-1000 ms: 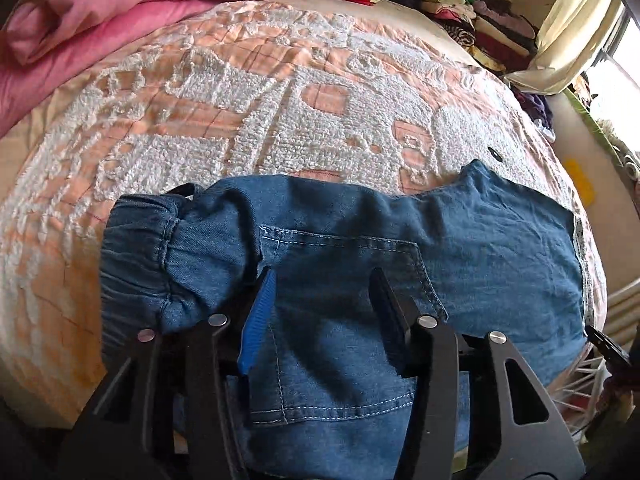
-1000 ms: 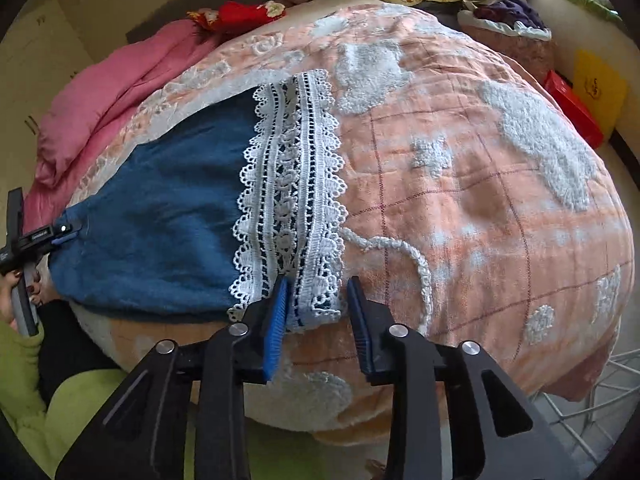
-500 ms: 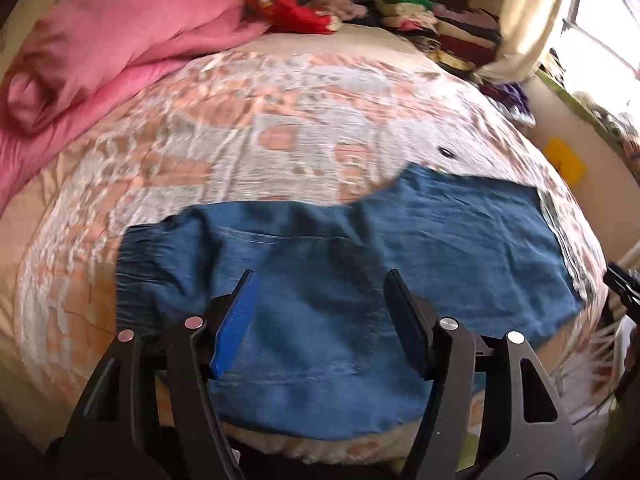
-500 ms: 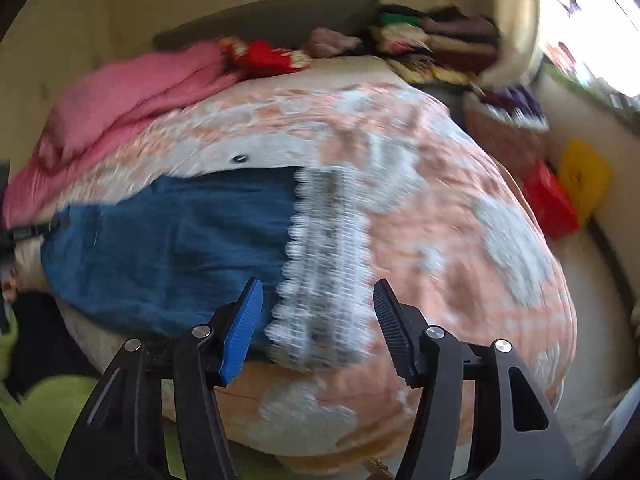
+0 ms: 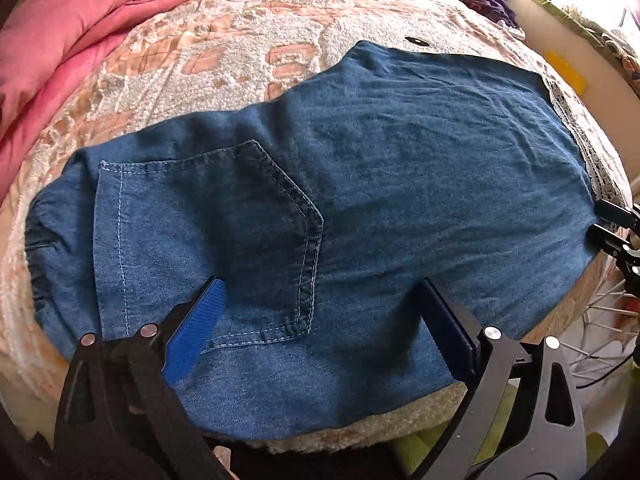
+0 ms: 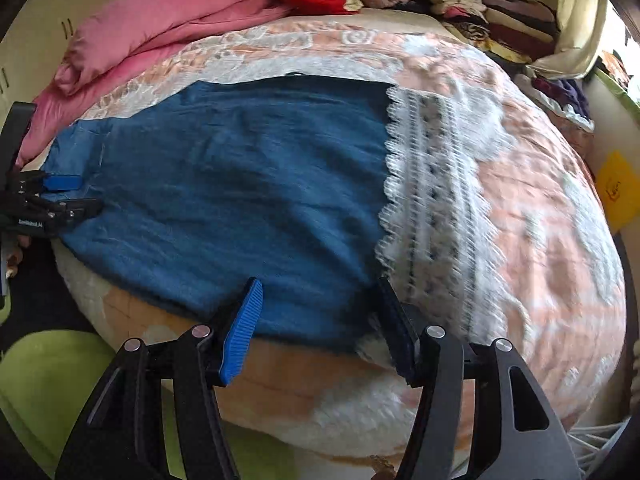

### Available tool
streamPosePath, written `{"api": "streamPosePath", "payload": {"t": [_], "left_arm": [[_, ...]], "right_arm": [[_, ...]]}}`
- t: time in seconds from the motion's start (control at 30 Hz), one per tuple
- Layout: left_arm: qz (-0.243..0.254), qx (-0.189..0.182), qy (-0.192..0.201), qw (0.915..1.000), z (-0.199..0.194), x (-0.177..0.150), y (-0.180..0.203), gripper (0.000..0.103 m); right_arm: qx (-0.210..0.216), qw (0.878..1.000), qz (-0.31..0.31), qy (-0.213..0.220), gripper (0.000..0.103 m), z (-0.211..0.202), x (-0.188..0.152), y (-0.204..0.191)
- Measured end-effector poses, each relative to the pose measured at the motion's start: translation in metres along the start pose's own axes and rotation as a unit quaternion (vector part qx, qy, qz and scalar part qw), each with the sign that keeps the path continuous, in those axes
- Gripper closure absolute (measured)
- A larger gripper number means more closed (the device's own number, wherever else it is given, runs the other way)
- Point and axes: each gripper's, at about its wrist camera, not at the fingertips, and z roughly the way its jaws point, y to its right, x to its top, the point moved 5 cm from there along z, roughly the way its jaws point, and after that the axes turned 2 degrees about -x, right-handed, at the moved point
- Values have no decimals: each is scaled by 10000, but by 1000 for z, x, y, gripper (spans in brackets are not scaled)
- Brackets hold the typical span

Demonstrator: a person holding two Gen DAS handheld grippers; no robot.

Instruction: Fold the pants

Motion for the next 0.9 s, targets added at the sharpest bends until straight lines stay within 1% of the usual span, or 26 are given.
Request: {"api": "streamPosePath", "payload": {"t": [0.07, 0.17, 0.27, 0.3, 0.37, 0.47, 0.6, 0.67, 0.73, 0.83, 0.87, 0.9], "left_arm": [[0, -28, 6, 10000, 0, 0, 0, 12], [-10, -49, 21, 10000, -2, -1, -1, 12], [-69, -78, 170, 9998, -8, 1, -1, 11], [-98, -81, 236, 9996, -10, 2, -2, 10], [-160, -52, 421, 9990, -20, 5, -6, 10], [-200, 108, 602, 9979, -31, 9, -14, 10], [-341, 122, 759, 9965, -42, 17, -24, 10], [-465, 64, 831, 9954, -47, 24, -30, 10], [-580, 20, 909, 9942, -51, 32, -36, 10], [-580, 1, 1013, 9932, -53, 47, -36, 10], [-533, -11, 992, 9936, -52, 53, -31, 12], [-503, -52, 968, 9940, -50, 57, -27, 16]], "right_arm": [[-4, 10000, 14, 19, 47, -1, -3, 0], [-174, 9998, -133, -12, 46, 1, -2, -6], [-79, 10000, -27, -14, 42, -1, 1, -6], [-19, 10000, 25, 24, 40, -4, 3, -5], [102, 9996, 137, 203, 26, -16, 6, -4], [122, 9982, 196, 549, 25, -34, 14, 0], [143, 9954, 260, 913, 25, -50, 31, 3], [182, 9948, 272, 962, 25, -50, 39, 4], [122, 9946, 237, 1003, 25, -46, 49, 3], [58, 9950, 151, 987, 25, -32, 66, 0], [14, 9951, 112, 984, 25, -27, 71, -2], [-20, 9955, 65, 950, 25, -20, 79, -4]]}}
